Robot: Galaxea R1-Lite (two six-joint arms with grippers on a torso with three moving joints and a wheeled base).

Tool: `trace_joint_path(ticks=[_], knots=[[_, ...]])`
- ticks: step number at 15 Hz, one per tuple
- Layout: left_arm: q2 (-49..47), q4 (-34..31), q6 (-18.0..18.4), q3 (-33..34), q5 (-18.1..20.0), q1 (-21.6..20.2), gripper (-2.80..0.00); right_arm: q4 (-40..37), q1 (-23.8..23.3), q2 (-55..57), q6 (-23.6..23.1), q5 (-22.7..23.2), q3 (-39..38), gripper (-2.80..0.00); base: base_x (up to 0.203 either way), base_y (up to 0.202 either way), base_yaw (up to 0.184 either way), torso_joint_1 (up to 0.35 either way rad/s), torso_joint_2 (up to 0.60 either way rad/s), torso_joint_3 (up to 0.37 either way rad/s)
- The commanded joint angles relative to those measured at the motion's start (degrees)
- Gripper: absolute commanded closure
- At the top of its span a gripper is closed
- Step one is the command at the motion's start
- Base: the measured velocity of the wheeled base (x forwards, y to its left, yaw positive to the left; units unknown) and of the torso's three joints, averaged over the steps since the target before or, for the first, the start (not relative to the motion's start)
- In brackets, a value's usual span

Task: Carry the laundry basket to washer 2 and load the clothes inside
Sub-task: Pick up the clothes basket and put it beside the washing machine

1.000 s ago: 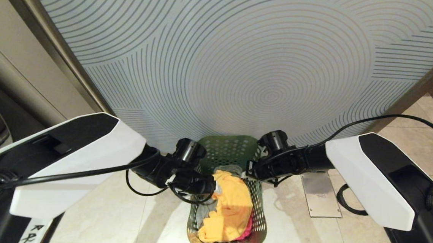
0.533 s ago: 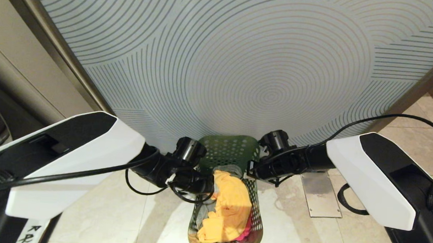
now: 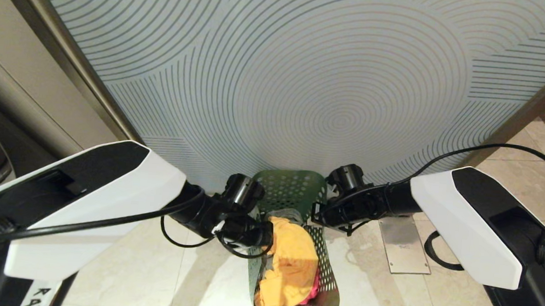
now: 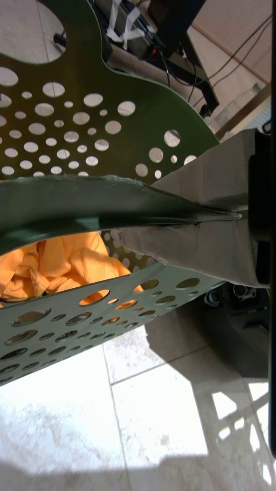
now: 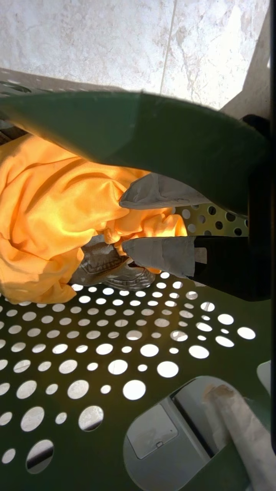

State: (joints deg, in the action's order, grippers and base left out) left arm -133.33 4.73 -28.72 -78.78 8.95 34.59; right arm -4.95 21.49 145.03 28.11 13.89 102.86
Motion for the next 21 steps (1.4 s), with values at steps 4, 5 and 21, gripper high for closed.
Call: trace_joint_path(ticks=[4,5,21], knots=[[1.65,-1.48,-1.47,-0.15,0.71,1.15,0.0,0.03,0.12,-1.32,0.47,0.3,-0.29,0.0,0.0,0.0,0.0,0.0,0.0,0.0],[1.83,-1.55,-2.34,-0.15,0.99,1.38,0.0,0.09,0.32,-1.93,0.79,0.35,-0.83,0.0,0.0,0.0,0.0,0.0,0.0,0.0],[9.12,-4.91,-7.57,0.57,5.47,3.25,0.0,-0.41,5.07,-13.81,2.72,0.18,-8.83,0.0,0.0,0.0,0.0,0.0,0.0,0.0]])
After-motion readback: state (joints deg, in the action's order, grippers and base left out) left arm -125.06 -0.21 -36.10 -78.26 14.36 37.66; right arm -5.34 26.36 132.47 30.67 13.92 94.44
